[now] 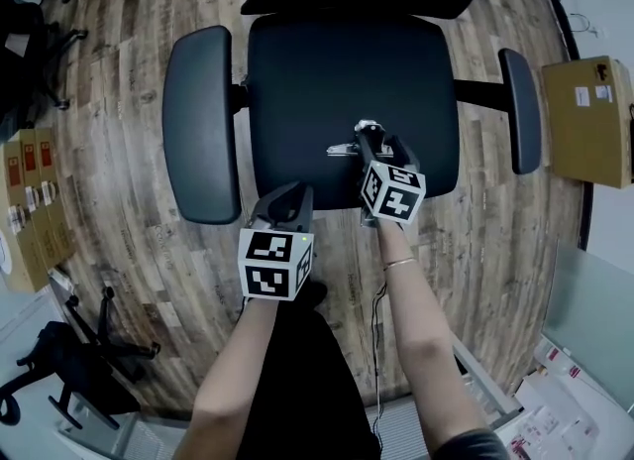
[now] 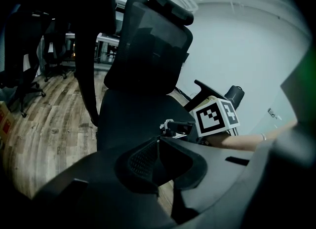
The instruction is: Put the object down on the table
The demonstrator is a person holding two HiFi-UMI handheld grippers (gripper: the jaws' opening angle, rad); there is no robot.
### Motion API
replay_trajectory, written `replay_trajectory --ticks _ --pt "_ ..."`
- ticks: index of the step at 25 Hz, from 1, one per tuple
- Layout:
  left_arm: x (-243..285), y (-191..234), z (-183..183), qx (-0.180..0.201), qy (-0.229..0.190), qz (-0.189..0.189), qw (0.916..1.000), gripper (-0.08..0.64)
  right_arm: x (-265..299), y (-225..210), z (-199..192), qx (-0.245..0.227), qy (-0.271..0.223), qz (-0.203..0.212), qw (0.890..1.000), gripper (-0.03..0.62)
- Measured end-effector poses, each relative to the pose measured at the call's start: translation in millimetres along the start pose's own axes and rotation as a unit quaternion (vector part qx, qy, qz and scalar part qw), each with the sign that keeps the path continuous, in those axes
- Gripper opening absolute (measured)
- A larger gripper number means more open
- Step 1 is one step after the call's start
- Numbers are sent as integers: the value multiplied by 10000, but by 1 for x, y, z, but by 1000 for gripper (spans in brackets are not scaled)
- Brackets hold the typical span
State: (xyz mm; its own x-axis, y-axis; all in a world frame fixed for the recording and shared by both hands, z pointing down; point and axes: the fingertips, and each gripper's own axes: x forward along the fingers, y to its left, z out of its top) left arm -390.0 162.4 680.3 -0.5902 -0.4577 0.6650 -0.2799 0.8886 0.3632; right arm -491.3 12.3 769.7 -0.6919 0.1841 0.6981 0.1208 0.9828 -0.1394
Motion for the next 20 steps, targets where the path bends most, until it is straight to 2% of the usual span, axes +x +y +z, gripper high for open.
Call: replay_trajectory --ticks 14,20 --pt "-33 -29 12 311 -146 -117 9993 31 -106 36 9 39 -206 283 9994 161" --pt "-53 -39 21 396 -273 -136 9987 31 -158 45 18 -294 -288 250 9988 81"
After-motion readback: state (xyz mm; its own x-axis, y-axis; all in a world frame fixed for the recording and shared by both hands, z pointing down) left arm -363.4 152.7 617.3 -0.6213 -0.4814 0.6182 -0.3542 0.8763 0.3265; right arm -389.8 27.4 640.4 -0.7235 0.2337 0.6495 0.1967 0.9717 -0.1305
